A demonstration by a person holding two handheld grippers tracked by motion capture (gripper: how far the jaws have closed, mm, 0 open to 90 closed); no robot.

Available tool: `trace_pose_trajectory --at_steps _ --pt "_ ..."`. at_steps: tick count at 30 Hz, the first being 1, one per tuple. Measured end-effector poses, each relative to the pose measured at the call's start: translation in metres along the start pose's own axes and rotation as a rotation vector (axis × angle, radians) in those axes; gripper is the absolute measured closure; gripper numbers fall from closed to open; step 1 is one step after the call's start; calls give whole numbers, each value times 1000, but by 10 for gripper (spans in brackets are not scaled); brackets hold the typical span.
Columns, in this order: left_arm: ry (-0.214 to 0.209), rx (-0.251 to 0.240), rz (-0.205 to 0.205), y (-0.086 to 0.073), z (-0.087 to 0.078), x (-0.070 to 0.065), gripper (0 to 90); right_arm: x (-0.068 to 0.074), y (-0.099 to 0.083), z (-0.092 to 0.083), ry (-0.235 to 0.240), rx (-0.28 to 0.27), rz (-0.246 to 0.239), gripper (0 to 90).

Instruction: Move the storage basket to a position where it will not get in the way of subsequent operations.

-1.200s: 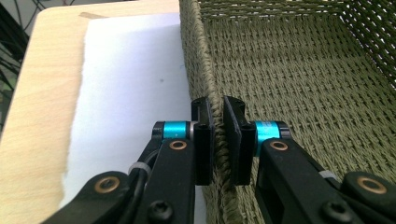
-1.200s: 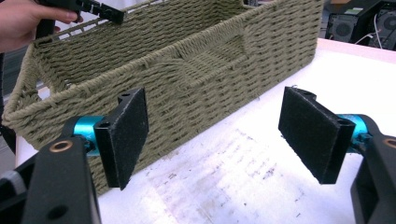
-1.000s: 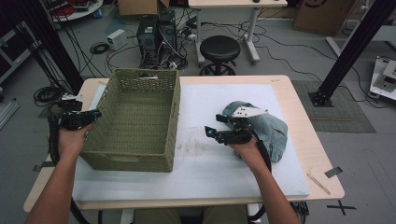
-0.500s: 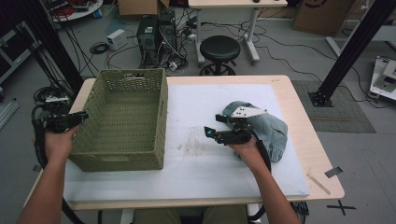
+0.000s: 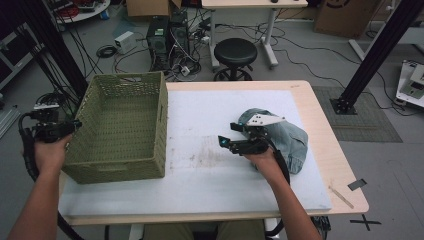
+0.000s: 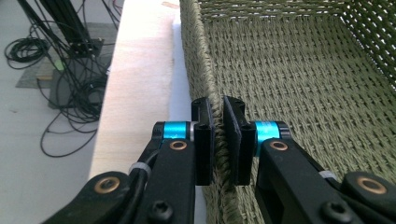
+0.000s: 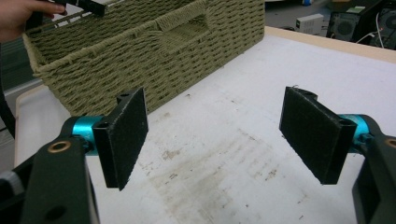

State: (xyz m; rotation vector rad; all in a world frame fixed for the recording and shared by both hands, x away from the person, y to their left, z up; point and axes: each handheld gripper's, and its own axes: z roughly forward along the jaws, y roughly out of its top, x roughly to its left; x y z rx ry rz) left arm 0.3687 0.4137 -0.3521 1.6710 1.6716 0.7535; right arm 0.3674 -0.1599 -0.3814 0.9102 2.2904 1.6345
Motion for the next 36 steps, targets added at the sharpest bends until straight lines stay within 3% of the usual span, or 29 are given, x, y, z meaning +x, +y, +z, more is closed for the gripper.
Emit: trace_pose_trajectory --at_steps 16,29,36 --pt "21 3 6 4 3 25 826 0 1 3 -4 11 -2 241" --pt "38 8 40 7 6 37 826 2 3 1 -8 17 -4 241" --pt "23 13 37 10 7 44 825 4 4 3 -10 21 -8 241"
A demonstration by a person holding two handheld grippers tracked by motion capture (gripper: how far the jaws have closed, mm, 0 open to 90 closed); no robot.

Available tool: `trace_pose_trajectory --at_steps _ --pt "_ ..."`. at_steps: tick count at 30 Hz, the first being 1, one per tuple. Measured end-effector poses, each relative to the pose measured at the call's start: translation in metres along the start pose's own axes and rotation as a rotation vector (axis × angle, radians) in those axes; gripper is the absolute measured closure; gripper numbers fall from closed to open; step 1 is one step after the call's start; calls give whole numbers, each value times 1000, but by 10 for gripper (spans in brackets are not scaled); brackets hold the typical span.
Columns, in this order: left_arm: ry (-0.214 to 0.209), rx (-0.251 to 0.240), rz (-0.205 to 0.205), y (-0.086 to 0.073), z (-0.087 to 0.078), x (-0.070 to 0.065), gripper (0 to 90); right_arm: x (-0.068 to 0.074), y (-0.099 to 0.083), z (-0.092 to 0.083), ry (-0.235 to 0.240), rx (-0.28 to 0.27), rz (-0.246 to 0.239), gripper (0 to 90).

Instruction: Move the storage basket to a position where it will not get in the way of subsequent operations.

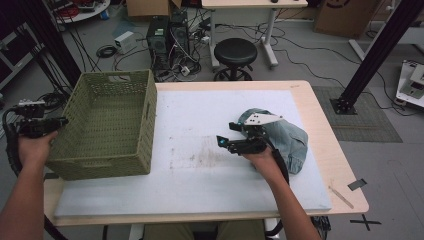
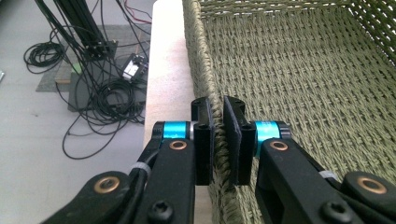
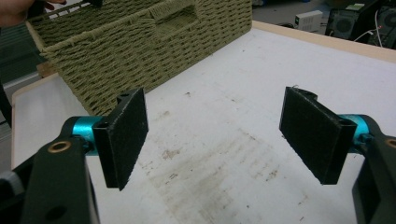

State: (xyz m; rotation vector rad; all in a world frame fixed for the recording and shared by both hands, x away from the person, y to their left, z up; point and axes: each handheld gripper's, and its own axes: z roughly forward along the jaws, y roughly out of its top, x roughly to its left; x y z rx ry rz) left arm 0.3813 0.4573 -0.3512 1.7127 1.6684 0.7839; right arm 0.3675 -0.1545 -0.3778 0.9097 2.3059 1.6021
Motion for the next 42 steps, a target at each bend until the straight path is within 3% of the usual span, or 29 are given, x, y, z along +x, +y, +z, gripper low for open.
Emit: trace_pose_trajectory --at_steps 10,21,27,31,35,39,42 --pt "2 2 26 1 1 10 824 1 1 2 -1 6 -2 241" --pt "-12 -3 20 1 2 13 823 1 0 1 0 6 -5 241" --pt "-68 -95 -3 -12 -3 18 773 3 0 -1 1 3 -4 241" --pt "-98 -156 12 -17 -11 20 718 2 0 -2 1 -3 -5 241" --pt "-96 -224 -3 -20 -24 26 662 3 0 -4 -2 -2 -11 241" --pt "-86 -255 -5 -22 -32 28 604 3 0 -7 -6 -3 -13 241" --pt "-110 -271 -29 -22 -39 27 583 2 -1 -10 -12 -2 -16 241"
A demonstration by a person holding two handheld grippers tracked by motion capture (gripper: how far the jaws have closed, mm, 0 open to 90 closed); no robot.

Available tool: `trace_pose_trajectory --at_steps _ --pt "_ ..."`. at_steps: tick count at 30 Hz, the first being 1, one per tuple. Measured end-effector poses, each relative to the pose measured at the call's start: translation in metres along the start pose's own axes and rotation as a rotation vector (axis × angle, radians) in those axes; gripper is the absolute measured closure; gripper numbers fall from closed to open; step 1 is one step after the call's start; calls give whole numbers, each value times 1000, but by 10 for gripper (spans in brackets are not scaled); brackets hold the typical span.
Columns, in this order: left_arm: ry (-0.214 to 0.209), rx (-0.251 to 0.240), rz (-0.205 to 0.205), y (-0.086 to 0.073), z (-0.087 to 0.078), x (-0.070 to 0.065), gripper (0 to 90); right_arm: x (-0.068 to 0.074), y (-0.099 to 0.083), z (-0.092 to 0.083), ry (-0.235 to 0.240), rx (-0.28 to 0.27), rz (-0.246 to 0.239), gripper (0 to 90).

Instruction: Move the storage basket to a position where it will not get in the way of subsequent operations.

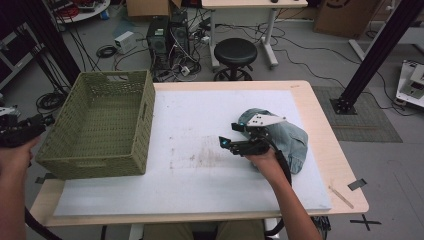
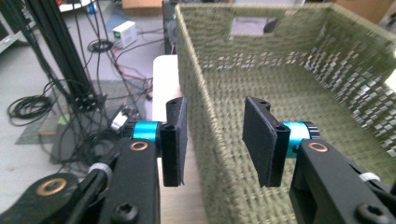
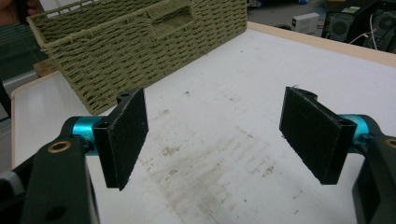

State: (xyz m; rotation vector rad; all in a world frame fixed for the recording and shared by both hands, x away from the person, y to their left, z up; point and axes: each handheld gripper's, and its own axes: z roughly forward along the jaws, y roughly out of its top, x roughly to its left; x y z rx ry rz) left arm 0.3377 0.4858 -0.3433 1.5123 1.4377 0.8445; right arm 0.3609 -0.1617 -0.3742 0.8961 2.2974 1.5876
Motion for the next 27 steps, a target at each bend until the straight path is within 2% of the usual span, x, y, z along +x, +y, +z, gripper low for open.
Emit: trace_pose_trajectory --at_steps 2,4,6,7,8,10,12,15,17,20,22,27 --pt "-14 -14 -7 1 -4 -2 560 0 0 -1 -4 1 0 241" --pt "-10 -27 -9 3 -8 -4 514 -1 -1 -5 -8 5 -2 241" --pt "-24 -41 -30 5 -13 -6 461 -1 -1 -8 -12 5 -3 241" --pt "-34 -53 -41 6 -15 -7 461 -1 -1 -8 -12 5 -3 241" --pt "-45 -75 -46 8 -18 -9 398 -3 -1 -11 -22 4 -5 237" --pt "-64 -112 -44 12 -23 -15 368 -3 -1 -13 -30 4 -6 228" --pt "-70 -121 -29 16 -26 -22 298 -6 -2 -17 -54 13 -18 218" --pt "-113 -133 9 22 -27 -32 291 -7 -2 -20 -72 22 -26 211" --pt "-136 -129 21 24 -26 -40 253 -8 -3 -22 -92 31 -44 206" --pt "-162 -126 38 27 -24 -53 249 -10 -4 -27 -122 39 -56 205" --pt "-171 -122 51 30 -24 -61 249 -12 -6 -30 -125 38 -50 205" --pt "-200 -125 52 38 -23 -83 241 -18 -8 -41 -136 30 -45 205"
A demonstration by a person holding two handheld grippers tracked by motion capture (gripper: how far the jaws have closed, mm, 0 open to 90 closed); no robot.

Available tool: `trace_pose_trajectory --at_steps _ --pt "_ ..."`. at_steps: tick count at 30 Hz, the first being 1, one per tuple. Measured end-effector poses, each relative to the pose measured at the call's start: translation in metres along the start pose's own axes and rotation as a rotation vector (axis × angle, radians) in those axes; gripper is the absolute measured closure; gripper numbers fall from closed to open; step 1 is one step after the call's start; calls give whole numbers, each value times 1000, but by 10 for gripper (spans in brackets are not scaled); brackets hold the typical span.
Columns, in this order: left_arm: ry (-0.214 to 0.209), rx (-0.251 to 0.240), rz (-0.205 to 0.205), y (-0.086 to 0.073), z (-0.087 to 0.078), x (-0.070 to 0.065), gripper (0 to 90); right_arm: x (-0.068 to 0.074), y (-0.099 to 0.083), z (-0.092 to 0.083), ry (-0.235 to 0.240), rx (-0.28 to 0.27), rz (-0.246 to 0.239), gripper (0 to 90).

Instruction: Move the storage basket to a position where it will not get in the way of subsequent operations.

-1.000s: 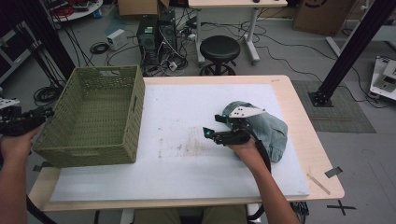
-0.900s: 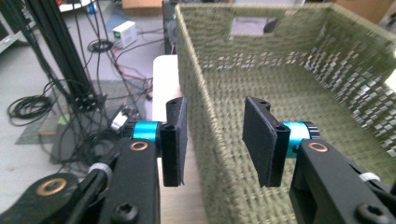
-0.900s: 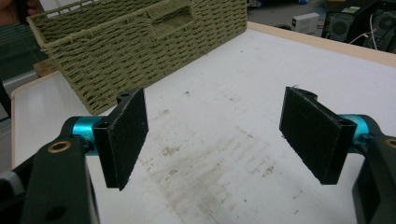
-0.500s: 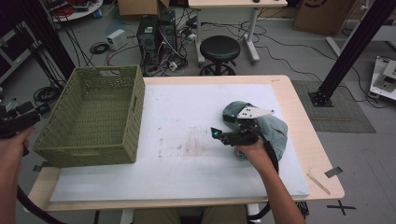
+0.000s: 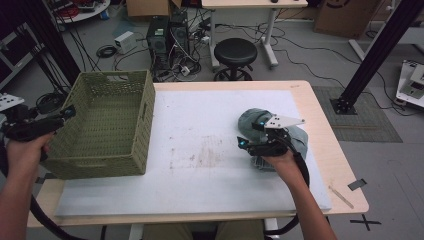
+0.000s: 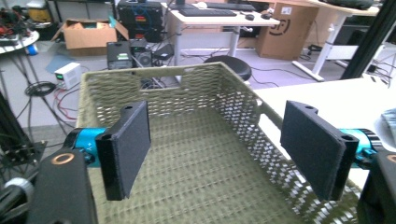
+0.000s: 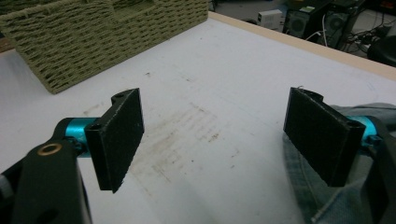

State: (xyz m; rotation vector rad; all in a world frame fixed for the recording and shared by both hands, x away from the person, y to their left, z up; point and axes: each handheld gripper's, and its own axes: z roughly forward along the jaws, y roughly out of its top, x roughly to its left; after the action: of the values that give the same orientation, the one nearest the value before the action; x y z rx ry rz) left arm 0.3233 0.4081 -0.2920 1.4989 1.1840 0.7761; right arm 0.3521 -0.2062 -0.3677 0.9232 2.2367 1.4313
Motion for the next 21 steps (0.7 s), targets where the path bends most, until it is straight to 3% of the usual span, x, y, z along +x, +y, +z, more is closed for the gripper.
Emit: trace_pose_trajectory --at_steps 9,12,16,21 --pt "-91 -13 34 3 22 -47 240 -6 -4 -11 -17 -2 -3 205" --pt "-126 -24 63 3 33 -68 241 -7 -6 -14 -27 0 -5 205" --pt "-185 -49 68 3 49 -101 241 -12 -8 -21 -48 -4 -10 205" --pt "-247 -72 135 0 70 -144 242 -18 -12 -31 -79 -9 -12 205"
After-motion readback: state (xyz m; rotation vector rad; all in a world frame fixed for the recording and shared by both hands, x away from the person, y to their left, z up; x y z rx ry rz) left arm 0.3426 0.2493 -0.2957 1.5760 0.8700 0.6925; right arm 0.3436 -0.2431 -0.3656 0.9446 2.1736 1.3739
